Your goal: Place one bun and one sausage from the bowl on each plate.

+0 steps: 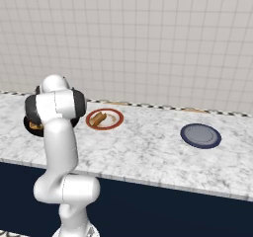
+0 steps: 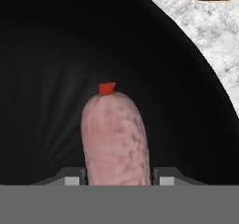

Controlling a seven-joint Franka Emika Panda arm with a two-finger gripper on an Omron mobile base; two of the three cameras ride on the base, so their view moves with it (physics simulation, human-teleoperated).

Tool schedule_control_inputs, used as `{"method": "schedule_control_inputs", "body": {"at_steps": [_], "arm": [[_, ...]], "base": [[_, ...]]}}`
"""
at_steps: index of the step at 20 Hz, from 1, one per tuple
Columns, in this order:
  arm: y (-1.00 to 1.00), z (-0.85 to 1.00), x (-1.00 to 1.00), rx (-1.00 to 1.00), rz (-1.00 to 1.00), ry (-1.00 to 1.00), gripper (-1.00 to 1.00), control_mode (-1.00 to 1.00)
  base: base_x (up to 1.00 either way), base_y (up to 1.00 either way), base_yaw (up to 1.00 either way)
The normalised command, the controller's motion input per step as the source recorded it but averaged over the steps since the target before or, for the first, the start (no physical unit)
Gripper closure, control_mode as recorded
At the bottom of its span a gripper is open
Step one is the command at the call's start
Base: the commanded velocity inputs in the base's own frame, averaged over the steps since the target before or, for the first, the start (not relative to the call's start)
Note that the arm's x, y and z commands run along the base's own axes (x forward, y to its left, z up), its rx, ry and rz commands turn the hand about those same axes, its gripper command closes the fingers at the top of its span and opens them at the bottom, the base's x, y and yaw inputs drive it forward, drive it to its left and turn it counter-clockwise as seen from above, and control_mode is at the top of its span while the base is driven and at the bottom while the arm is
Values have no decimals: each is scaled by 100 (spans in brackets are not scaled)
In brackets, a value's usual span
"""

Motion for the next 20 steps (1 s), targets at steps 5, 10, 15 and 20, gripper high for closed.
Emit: {"method": "schedule_control_inputs", "body": {"at_steps": [5, 10, 15, 20], "arm": [[-33, 75, -45, 0, 14, -10, 100, -100], [-89, 50, -14, 0, 12, -11, 100, -100], [-100, 5, 1, 0, 28, -11, 100, -100], [-100, 2, 35, 2, 21, -1, 100, -100]], "base": [[0, 0, 0], [0, 0, 0], [0, 0, 0], [0, 0, 0]]}}
